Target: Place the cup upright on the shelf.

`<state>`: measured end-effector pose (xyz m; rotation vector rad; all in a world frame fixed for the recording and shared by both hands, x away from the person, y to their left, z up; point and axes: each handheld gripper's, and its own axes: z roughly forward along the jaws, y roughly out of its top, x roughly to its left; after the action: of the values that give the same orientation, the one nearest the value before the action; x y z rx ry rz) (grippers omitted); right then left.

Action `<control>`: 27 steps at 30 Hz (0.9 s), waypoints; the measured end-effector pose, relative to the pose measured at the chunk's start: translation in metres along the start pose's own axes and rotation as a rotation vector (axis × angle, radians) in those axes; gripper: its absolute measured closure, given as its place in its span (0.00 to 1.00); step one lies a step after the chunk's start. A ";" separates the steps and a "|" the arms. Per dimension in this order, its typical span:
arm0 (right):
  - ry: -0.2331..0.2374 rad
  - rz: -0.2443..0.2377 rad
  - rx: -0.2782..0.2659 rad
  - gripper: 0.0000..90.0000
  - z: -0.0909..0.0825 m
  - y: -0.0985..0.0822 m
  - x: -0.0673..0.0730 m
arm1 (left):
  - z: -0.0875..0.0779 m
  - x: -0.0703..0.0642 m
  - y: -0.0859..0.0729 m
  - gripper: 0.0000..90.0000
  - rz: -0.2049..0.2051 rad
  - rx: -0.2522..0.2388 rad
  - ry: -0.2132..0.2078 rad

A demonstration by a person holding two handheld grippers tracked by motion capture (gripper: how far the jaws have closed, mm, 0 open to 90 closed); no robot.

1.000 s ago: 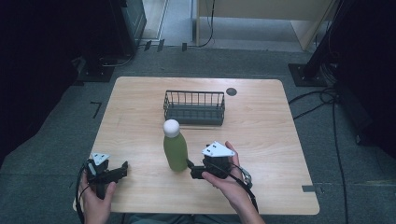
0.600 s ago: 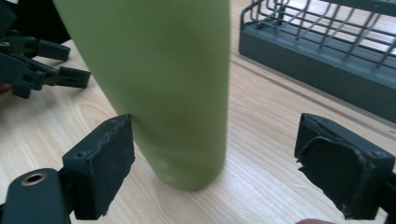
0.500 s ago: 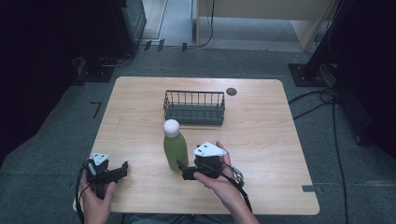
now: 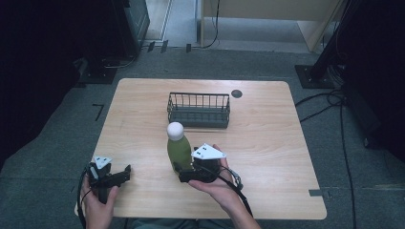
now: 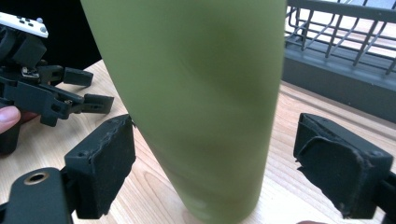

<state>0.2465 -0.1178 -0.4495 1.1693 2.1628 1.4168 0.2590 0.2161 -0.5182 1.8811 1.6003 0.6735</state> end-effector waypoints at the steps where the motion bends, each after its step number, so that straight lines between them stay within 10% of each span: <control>1: 0.001 -0.005 -0.001 0.15 0.001 0.000 0.001 | 0.000 0.000 0.000 0.08 0.000 0.000 0.000; 27: -0.045 -0.055 -0.015 0.21 0.027 0.011 0.009 | 0.000 0.000 0.000 0.08 0.000 0.000 0.000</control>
<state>0.2629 -0.0929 -0.4511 1.1171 2.1331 1.3682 0.2590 0.2162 -0.5182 1.8815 1.6002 0.6734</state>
